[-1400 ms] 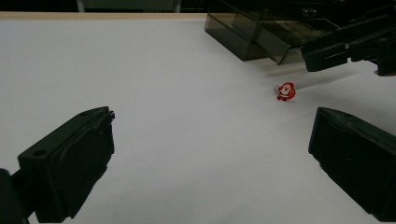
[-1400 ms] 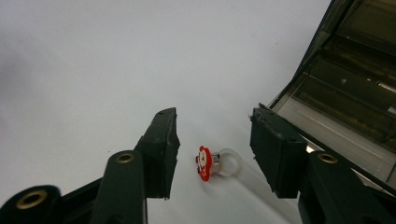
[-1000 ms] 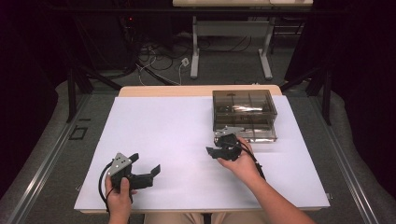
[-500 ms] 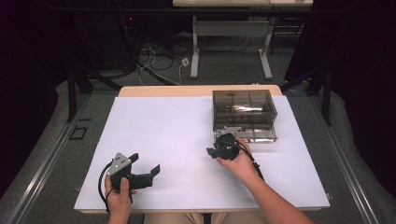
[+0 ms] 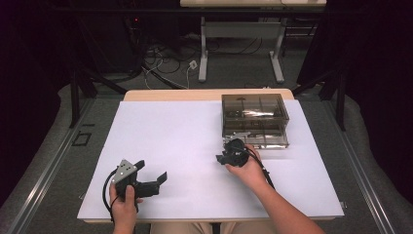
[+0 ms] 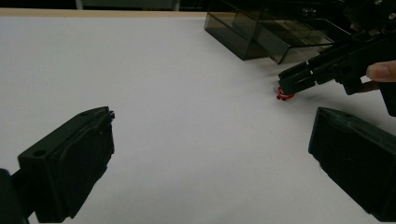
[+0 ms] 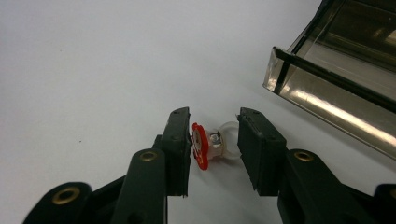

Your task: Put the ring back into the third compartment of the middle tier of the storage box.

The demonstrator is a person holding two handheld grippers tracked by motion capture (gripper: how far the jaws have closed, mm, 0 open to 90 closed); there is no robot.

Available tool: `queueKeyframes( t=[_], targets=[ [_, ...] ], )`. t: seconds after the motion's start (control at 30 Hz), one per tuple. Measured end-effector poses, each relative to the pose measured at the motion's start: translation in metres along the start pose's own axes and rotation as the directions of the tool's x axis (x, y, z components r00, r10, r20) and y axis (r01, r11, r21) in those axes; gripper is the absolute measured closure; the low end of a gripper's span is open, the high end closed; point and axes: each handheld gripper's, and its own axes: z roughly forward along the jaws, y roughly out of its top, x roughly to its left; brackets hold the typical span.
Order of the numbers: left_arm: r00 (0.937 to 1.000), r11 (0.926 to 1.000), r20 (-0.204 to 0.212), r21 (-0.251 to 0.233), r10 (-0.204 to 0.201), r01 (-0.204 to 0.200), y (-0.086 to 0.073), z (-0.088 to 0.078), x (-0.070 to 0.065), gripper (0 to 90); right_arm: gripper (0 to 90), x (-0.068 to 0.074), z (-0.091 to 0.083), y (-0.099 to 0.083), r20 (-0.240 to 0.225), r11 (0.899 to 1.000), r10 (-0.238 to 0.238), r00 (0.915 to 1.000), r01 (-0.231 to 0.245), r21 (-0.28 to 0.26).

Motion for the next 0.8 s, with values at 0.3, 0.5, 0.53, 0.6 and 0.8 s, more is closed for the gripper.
queueKeyframes(
  t=[0.3, 0.5, 0.53, 0.6, 0.8],
  targets=[
    [1.0, 1.0, 0.001, 0.002, 0.0, 0.0, -0.0001, 0.0002, 0.0003, 0.4, 71.3, 0.0004, 0.0028, -0.0009, -0.01, 1.0, 0.015, 0.9998, -0.015, -0.003],
    [1.0, 1.0, 0.0, 0.004, 0.002, -0.002, -0.0001, 0.0002, 0.0004, 0.4, 74.8, 0.0013, 0.0029, -0.001, -0.018, 1.0, 0.016, 0.9997, -0.016, -0.002],
    [1.0, 1.0, 0.0, 0.004, 0.002, -0.002, -0.0001, 0.0003, 0.0004, 0.4, 75.3, 0.0012, 0.0024, -0.0009, -0.014, 1.0, 0.014, 0.9998, -0.014, 0.005],
    [1.0, 1.0, 0.0, 0.004, 0.002, -0.002, -0.0001, 0.0003, 0.0003, 0.4, 75.5, 0.0011, 0.0004, -0.0001, -0.012, 0.999, 0.011, 0.9999, -0.011, 0.031],
    [1.0, 1.0, 0.0, 0.005, 0.003, -0.003, -0.0001, 0.0005, 0.0003, 0.4, 75.8, 0.0015, 0.0019, -0.0007, -0.019, 1.0, 0.022, 0.9996, -0.022, 0.0]
  ],
)
